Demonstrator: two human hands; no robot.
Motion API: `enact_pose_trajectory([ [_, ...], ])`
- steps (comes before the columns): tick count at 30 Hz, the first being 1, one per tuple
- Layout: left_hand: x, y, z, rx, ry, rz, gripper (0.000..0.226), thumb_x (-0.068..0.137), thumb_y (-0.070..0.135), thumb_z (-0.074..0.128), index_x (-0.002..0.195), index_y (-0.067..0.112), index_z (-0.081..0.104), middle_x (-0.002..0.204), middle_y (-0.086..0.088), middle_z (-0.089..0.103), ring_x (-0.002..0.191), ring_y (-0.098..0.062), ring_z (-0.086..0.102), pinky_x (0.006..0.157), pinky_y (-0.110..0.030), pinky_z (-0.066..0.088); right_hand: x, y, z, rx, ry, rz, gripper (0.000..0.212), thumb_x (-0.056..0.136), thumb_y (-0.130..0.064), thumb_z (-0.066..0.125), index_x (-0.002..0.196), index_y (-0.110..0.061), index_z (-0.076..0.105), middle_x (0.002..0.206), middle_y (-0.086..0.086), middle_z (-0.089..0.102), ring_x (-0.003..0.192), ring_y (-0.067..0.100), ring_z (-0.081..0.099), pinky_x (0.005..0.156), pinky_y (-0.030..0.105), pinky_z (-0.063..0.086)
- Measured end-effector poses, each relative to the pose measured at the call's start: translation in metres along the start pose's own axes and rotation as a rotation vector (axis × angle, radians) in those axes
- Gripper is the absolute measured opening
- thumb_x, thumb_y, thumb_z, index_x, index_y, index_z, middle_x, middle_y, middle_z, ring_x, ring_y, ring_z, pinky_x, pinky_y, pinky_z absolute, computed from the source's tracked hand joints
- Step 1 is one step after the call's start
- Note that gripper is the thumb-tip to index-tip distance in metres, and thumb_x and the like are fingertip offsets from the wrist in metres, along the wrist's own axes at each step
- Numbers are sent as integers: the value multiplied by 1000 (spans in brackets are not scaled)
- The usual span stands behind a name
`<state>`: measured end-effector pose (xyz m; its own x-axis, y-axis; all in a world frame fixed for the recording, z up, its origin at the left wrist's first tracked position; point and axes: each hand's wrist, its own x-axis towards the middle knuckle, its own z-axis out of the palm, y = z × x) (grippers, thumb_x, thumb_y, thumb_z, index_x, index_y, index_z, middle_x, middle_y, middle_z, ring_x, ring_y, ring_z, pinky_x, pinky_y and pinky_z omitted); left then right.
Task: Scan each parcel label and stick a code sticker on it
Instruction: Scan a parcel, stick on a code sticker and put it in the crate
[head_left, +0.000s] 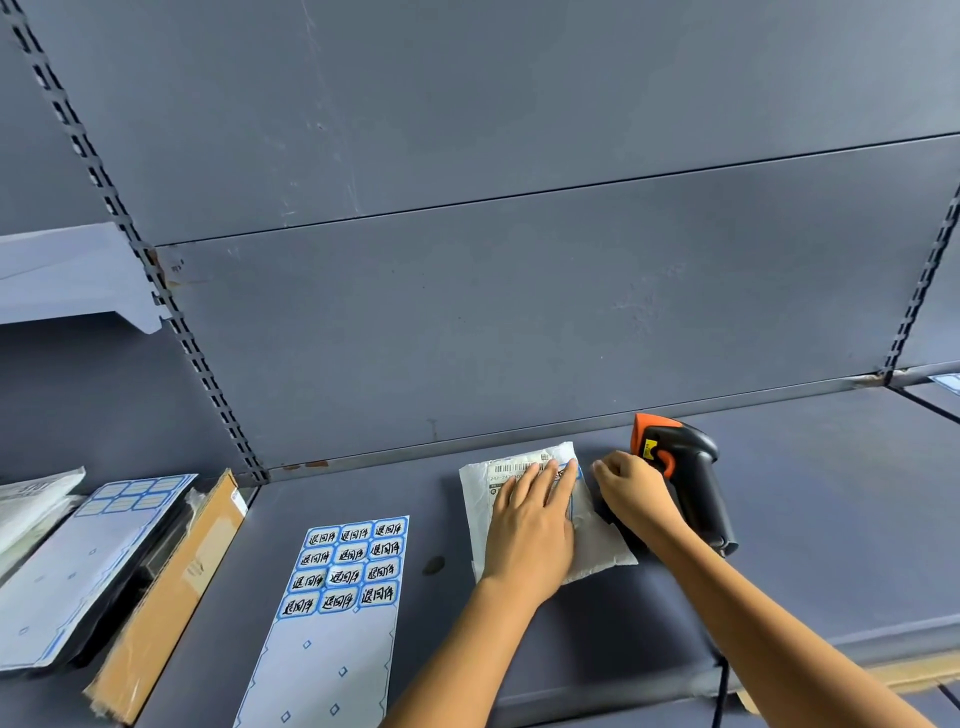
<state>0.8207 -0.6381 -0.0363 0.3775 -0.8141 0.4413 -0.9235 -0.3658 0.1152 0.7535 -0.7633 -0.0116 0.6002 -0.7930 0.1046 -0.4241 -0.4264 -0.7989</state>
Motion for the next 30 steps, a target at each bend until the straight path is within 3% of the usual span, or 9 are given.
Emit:
enact_pose_trajectory([
  [3,1,0,0,-13,26,2,54,77,21,35,124,23,62,118,6,65,109,-15,62,90,-31,51,-4,1,5,22,-52,-5,27,94,-11,41,97,3,63,97,17,65,96,31,56,77,34,42],
  [7,1,-1,0,5,32,-10,49,78,26,36,117,25,66,117,8,66,108,-13,62,90,-29,51,-24,0,20,-76,41,-74,17,95,-12,42,103,-7,55,101,13,60,103,33,49,86,34,33],
  [11,1,-2,3,19,52,-7,45,79,28,37,114,26,66,117,8,65,108,-13,62,91,-28,50,-37,2,24,-68,140,-67,29,96,-18,45,121,-7,53,115,8,64,118,28,44,96,33,36],
  [16,0,-2,1,-5,77,0,45,79,26,37,113,25,66,117,7,65,108,-14,62,93,-27,44,-39,1,18,-70,18,-41,42,91,-30,55,128,-12,48,123,2,61,125,22,42,101,33,34],
  [20,-2,-5,-2,-62,85,-73,49,80,25,37,119,13,64,121,-2,65,109,-16,63,92,-27,48,-42,-7,9,296,-114,82,54,82,-20,70,129,-13,44,119,3,60,108,15,55,90,27,42],
  [23,-4,-7,1,-146,144,-153,49,81,24,38,121,5,60,121,-8,64,109,-21,63,94,-27,36,-48,-11,7,557,-218,175,35,78,-17,72,109,-14,54,102,0,66,90,13,63,78,26,48],
  [27,-4,-1,-11,-368,322,-220,48,81,22,33,115,9,64,118,-3,66,111,-12,55,95,-22,34,-52,-12,3,573,-264,132,21,68,-22,70,81,-5,68,74,3,69,70,20,64,65,30,47],
  [29,-8,-1,-22,-460,429,-285,45,79,23,33,109,13,66,113,4,66,105,-8,51,92,-22,36,-52,-9,0,600,-181,139,3,78,-10,67,81,-9,68,79,6,73,76,26,68,70,38,54],
  [30,-11,-4,-27,-518,476,-344,41,78,23,35,106,15,65,108,7,64,102,-9,51,89,-24,38,-53,-9,-4,625,-141,146,6,81,-7,66,86,-9,67,85,7,74,81,27,70,75,42,56],
])
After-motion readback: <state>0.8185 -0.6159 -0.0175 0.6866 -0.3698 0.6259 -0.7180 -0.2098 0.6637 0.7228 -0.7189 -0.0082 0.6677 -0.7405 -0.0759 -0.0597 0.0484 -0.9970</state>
